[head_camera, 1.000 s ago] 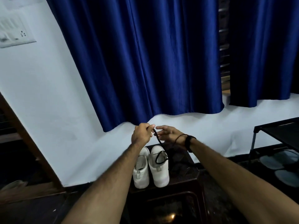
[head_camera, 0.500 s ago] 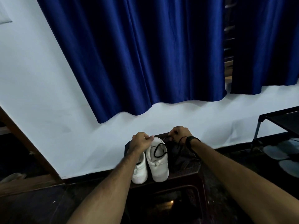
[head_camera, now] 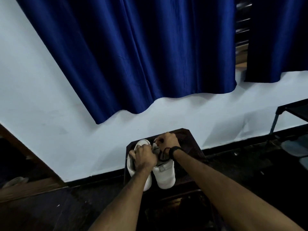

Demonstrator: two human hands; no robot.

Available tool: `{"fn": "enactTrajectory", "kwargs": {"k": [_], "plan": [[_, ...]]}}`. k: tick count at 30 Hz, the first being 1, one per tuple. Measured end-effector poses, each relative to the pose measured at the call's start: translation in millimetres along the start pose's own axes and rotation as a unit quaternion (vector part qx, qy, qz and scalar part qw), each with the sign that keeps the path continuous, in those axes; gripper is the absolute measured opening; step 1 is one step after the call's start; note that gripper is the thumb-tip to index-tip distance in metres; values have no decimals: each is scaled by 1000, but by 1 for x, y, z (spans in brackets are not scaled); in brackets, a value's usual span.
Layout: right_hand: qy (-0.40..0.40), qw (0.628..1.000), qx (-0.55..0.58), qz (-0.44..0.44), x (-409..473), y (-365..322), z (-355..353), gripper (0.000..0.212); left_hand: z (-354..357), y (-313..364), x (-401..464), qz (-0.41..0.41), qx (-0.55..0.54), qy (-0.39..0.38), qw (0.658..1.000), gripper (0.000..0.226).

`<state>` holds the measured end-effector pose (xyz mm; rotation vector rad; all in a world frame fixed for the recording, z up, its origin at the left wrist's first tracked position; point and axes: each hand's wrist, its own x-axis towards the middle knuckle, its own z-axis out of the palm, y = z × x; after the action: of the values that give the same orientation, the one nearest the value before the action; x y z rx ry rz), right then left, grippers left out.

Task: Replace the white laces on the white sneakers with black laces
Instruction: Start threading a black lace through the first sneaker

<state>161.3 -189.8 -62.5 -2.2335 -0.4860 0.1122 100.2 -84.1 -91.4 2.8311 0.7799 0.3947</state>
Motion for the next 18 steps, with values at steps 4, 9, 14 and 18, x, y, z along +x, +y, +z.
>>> {"fn": "enactTrajectory", "kwargs": {"k": [4, 9, 14, 18], "plan": [[42, 996, -78, -2, -6, 11, -8, 18, -9, 12, -15, -1, -3, 61, 998, 25], [121, 990, -64, 15, -18, 31, -19, 20, -11, 33, -34, 43, -15, 123, 991, 18], [166, 985, 27, 41, -29, 43, -24, 12, -12, 50, -50, 47, -70, 152, 985, 30], [148, 987, 51, 47, -30, 54, -27, 11, -6, 59, -61, 26, -153, 166, 974, 20]]}}
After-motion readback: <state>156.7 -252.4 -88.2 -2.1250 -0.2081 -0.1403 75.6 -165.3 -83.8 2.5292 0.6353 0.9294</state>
